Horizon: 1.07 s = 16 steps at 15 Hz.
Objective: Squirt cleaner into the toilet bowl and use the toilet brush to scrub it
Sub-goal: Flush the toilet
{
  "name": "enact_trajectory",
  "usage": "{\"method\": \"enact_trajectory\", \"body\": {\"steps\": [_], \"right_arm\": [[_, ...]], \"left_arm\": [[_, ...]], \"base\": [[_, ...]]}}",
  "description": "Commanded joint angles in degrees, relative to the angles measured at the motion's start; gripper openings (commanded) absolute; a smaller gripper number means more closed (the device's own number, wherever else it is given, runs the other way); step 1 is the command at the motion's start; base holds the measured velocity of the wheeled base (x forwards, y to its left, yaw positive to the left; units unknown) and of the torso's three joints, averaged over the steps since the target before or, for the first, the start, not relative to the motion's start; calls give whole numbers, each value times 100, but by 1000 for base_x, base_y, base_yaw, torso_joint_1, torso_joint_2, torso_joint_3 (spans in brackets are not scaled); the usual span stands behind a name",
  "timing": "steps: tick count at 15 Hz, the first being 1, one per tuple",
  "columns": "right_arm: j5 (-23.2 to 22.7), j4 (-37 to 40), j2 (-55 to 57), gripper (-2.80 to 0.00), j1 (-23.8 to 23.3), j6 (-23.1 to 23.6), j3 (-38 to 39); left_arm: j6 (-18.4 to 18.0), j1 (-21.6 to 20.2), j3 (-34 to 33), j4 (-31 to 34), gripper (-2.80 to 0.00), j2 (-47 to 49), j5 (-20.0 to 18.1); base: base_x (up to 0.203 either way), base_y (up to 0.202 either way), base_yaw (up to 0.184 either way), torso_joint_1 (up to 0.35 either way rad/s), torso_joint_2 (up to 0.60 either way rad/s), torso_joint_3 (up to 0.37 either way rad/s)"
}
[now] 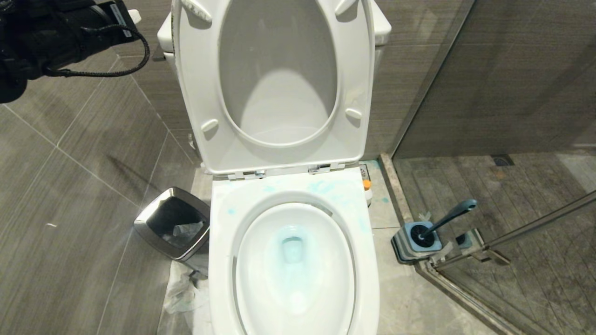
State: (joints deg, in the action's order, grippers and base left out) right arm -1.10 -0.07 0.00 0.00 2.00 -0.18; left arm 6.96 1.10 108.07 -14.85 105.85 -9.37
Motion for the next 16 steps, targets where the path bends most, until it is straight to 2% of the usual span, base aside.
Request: {"method": "enact_trajectory", "body": {"steps": [1,4,7,16], "right_arm": [[-4,-1,9,-280,0,3,1],[-4,-1,5,-280,0,3,1],[-4,-1,5,-280,0,3,1],[-4,-1,5,-280,0,3,1]], "left_arm": [[13,-275,-14,-167,-280,106,-257],[21,-241,-260,-339,-280,95,-256],[0,27,-772,-752,-280,19,-213],[-41,127,-849,-773,-280,162,-4]], "base": [[0,0,0,0,0,0],[0,0,0,0,0,0],[0,0,0,0,0,0],[0,0,0,0,0,0]]}}
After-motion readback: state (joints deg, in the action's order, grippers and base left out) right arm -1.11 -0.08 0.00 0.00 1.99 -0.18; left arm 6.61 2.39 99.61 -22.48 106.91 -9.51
